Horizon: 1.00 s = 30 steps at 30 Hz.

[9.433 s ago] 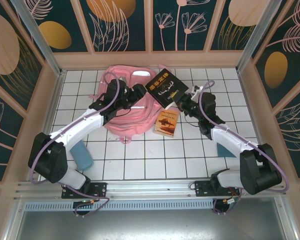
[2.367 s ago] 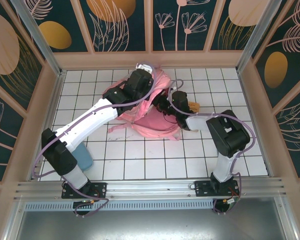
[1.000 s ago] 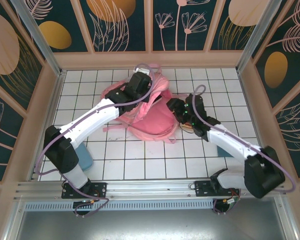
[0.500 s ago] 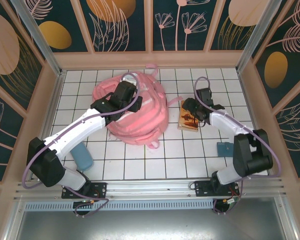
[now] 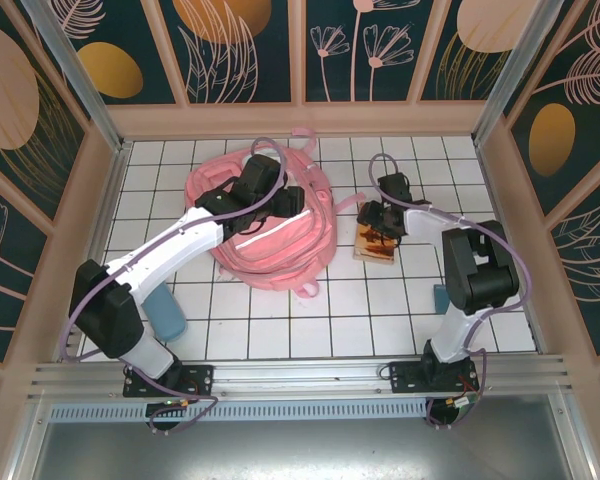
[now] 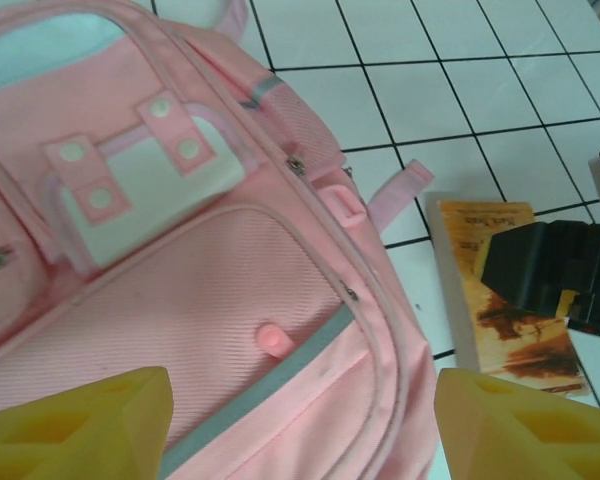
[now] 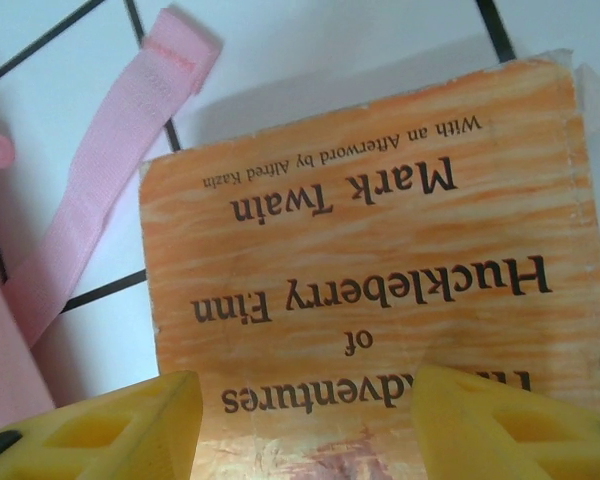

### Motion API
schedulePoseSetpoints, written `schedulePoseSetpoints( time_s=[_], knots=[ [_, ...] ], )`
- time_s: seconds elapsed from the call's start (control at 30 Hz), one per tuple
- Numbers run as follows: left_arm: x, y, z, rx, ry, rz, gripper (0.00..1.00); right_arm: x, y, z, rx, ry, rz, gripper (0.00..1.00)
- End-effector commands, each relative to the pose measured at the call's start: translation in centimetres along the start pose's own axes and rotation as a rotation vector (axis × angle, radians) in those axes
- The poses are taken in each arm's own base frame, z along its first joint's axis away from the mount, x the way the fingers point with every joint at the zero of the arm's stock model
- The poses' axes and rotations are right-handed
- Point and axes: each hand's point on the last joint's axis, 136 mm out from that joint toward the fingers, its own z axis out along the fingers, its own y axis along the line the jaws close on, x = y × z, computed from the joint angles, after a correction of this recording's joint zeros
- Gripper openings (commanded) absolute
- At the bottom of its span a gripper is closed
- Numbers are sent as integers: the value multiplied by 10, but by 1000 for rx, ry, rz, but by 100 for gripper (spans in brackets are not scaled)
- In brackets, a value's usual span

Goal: Pack books, pencil case, and school supplies into a backpack

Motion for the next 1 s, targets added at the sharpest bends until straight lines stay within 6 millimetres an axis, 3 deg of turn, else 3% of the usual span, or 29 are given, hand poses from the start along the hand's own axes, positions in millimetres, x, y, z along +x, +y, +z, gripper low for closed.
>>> schedulePoseSetpoints(
  time_s=[0.0, 0.07, 0.17, 0.23, 0.33, 0.43, 0.57, 0.67, 0.8, 0.97],
  knots=[
    [-5, -22, 6, 85, 3, -52, 69, 80, -26, -1, 73, 191, 31, 59],
    [1, -30, 14, 108, 28, -54, 68, 105, -31, -11, 79, 219, 29, 58],
    [14, -46, 24, 137, 70, -53, 67, 123, -32, -31, 60, 228, 25, 57],
    [23, -59, 27, 168, 95, -59, 66, 119, -28, -45, 23, 203, 28, 56],
    [49, -77, 46, 192, 168, -64, 63, 95, -21, -71, -14, 116, 53, 60],
    [70, -95, 55, 215, 223, -74, 60, 83, -32, -85, -12, 78, 134, 66],
    [106, -116, 72, 231, 312, -83, 55, 90, -54, -82, -8, 96, 177, 69],
    [129, -122, 88, 212, 359, -72, 51, 93, -58, -81, -32, 119, 173, 69],
    [152, -121, 108, 191, 422, -76, 39, 98, -60, -76, -68, 156, 159, 67],
    [168, -118, 123, 181, 462, -81, 34, 101, -60, -70, -105, 182, 158, 62]
  ],
)
